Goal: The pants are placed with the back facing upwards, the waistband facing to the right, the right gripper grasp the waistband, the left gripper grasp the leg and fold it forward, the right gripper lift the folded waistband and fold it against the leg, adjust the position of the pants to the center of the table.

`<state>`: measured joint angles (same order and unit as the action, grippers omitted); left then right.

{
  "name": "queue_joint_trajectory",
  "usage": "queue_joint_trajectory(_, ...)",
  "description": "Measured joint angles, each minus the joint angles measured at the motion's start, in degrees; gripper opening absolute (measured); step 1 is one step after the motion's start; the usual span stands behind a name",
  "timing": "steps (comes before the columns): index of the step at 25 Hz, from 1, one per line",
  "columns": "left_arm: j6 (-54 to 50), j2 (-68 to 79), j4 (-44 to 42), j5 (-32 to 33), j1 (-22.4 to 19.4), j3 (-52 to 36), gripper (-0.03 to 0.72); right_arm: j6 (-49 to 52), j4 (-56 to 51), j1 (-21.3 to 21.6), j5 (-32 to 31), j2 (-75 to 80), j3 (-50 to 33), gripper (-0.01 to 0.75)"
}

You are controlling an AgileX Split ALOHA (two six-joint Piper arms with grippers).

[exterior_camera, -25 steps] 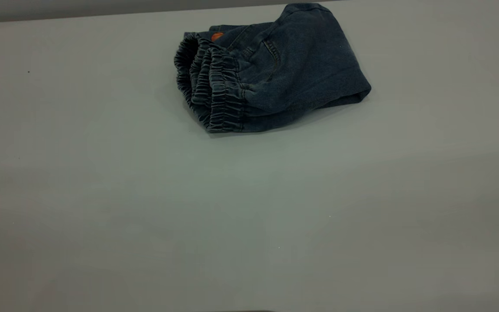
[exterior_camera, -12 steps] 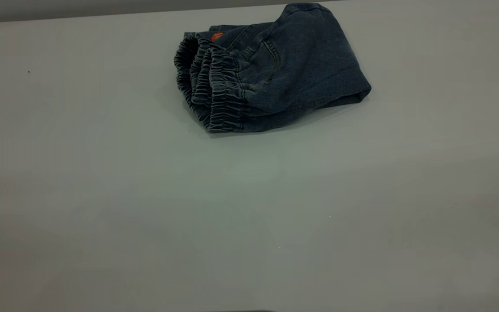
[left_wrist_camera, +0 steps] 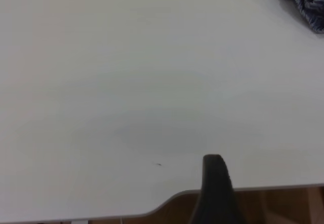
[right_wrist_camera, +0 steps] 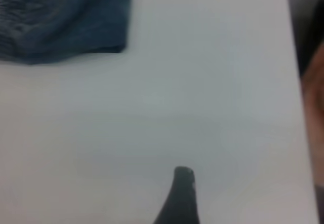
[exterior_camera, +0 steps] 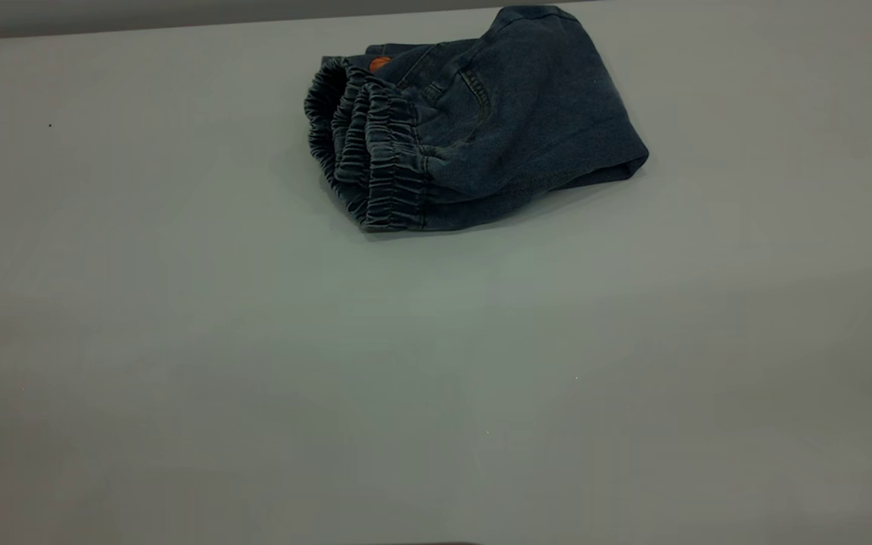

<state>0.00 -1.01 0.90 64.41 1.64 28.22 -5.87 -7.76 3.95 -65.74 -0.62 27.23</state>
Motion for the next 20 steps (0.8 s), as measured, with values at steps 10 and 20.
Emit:
queue_joint_trajectory(10,0.0,0.0,0.0,0.1,0.0,0.0,0.461,7.3,5.4,0.0,0.4,0.0,0.0,0.58)
queue_joint_trajectory(20,0.0,0.0,0.0,0.1,0.0,0.0,0.461,7.4,5.4,0.0,0.4,0.0,0.0,0.58)
